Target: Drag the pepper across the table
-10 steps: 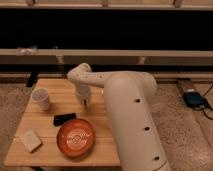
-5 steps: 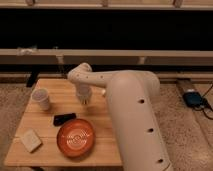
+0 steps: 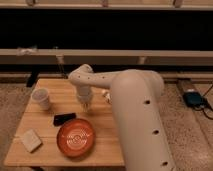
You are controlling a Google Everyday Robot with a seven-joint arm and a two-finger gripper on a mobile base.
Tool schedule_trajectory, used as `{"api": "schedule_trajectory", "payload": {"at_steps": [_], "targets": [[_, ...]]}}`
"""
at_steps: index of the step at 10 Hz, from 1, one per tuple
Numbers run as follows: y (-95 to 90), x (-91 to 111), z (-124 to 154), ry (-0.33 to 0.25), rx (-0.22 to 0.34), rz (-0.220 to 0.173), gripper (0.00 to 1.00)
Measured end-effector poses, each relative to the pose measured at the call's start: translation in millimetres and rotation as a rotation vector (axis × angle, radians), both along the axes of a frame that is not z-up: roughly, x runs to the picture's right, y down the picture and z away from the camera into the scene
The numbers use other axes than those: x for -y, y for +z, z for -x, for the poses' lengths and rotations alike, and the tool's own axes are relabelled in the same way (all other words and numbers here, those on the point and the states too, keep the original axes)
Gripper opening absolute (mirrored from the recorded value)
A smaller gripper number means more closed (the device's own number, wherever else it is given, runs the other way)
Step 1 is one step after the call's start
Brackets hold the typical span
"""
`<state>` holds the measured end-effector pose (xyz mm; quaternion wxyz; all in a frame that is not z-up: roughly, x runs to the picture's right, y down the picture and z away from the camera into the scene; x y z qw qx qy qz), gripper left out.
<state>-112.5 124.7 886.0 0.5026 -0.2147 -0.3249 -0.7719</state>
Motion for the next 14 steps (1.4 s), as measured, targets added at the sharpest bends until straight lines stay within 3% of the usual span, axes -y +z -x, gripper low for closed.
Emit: {"api": "schedule_trajectory", "payload": {"at_steps": [5, 10, 14], "targets": [[-25.5, -27, -14, 0.022, -0.025, 0.04, 0.0], [-78.8, -68, -61, 0.082, -0.142, 0.095, 0.0], [-104.3, -84, -71, 0.108, -0.195, 0.121, 0.0]]}}
